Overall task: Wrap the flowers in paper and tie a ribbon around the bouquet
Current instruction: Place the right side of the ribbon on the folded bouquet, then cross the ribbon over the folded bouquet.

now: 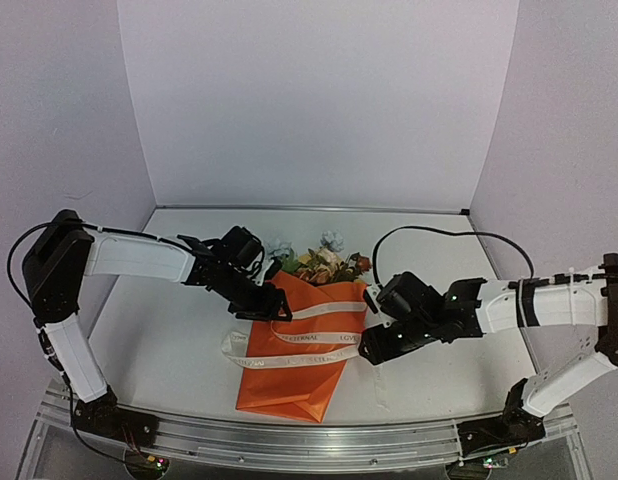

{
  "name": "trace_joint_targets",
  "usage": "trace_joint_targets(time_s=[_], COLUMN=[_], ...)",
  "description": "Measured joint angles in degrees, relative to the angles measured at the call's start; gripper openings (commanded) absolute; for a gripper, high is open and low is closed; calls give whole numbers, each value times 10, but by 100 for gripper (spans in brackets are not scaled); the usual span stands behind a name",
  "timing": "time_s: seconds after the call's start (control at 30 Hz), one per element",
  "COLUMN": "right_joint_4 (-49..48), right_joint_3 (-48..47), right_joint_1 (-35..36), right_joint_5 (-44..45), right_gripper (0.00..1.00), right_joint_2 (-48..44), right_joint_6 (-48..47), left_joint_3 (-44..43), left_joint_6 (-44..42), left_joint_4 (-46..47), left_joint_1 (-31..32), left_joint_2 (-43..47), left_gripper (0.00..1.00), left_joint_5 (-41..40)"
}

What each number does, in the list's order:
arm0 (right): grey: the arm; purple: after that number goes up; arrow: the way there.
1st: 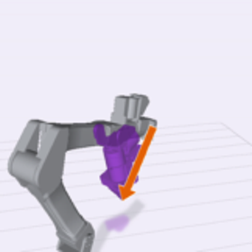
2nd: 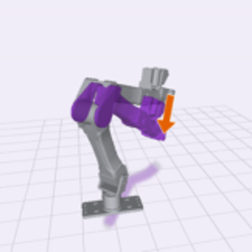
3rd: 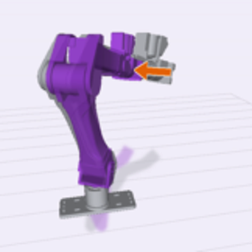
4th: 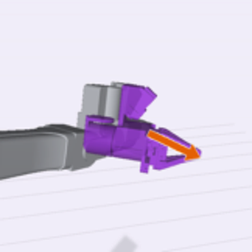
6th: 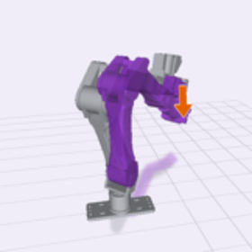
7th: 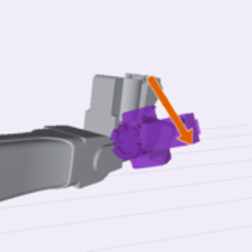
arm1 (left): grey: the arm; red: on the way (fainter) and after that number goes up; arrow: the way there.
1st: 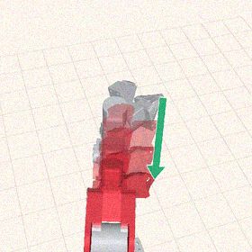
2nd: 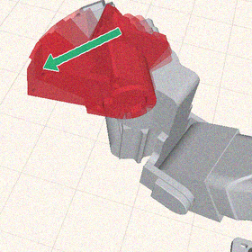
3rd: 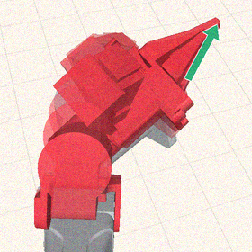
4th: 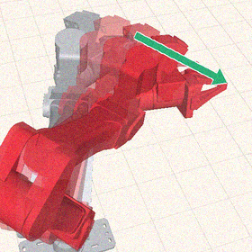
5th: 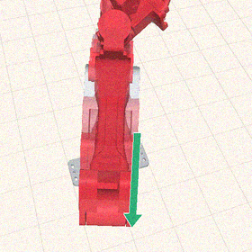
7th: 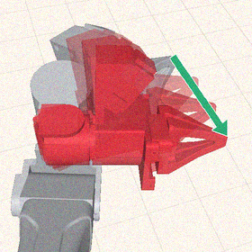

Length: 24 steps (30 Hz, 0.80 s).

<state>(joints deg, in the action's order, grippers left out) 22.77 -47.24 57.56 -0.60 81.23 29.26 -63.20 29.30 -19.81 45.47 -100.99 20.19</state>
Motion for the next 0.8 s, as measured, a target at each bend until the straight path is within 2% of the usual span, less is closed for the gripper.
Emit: trace_joint_targets(time_s=[0.23,0.47,0.53,0.7,0.8], right_joint_4=[-65,-101,-107,-113,-109], right_joint_3=[17,27,29,38,50], right_joint_1=[0,0,0,0,0], right_joint_5=[10,13,13,17,25], right_gripper=[56,40,42,61,67], right_joint_2=[54,88,90,88,68], right_joint_6=[2,2,5,7,11], left_joint_3=[-29,-54,-60,-72,-74], left_joint_6=[-13,-14,-14,-14,-13], left_joint_4=[-23,-31,-35,-42,-43], left_joint_1=[5,6,6,6,6], left_joint_2=[-23,-47,-50,-52,-52], left_gripper=[57,34,26,12,7], left_joint_5=[-9,-11,-15,-23,-25])
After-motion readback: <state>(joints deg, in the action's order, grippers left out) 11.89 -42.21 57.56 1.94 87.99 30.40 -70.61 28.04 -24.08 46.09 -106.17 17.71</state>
